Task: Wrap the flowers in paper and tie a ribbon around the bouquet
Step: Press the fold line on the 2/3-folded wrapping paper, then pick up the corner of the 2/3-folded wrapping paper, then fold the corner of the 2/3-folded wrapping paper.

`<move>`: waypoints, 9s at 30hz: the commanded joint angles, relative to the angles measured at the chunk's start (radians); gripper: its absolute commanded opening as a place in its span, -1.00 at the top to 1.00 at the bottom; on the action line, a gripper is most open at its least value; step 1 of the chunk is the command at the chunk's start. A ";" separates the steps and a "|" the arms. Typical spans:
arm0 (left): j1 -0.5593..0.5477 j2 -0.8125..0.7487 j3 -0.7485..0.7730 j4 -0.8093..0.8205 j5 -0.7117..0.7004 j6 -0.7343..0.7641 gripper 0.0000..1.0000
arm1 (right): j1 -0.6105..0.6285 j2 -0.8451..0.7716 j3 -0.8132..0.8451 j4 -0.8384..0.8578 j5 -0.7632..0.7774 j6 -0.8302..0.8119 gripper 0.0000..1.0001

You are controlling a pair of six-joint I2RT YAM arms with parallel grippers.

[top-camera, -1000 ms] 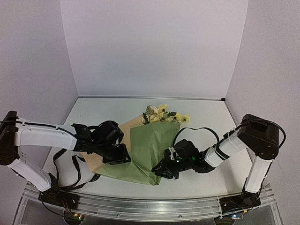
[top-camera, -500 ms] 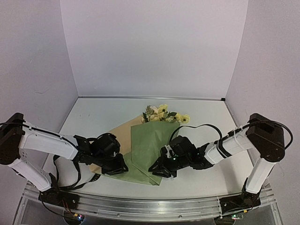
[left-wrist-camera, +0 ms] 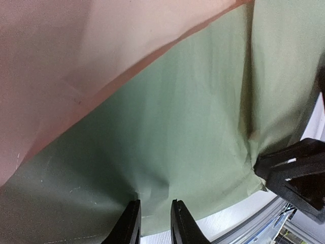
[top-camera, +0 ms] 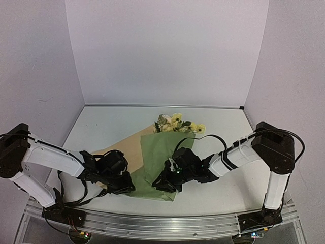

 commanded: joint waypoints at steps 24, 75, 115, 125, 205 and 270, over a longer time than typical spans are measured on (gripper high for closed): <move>-0.037 -0.252 -0.203 -0.331 -0.249 -0.304 0.53 | 0.005 0.077 -0.031 -0.005 0.057 0.022 0.48; 0.016 -0.349 -0.175 -0.363 -0.285 -0.448 0.31 | 0.004 0.036 -0.008 -0.010 0.031 0.021 0.48; -0.018 -0.439 0.012 -0.409 -0.455 -0.116 1.00 | 0.006 0.013 0.083 -0.212 0.035 -0.059 0.48; -0.025 -0.438 0.009 -0.408 -0.454 -0.106 1.00 | 0.010 -0.114 0.108 -0.263 0.001 -0.222 0.19; -0.124 -0.301 -0.124 -0.039 -0.398 -0.362 0.41 | 0.028 0.117 0.288 -0.470 0.111 -0.283 0.47; -0.101 -0.346 -0.168 -0.047 -0.402 -0.222 1.00 | 0.166 0.159 0.699 -0.905 0.185 -0.609 0.59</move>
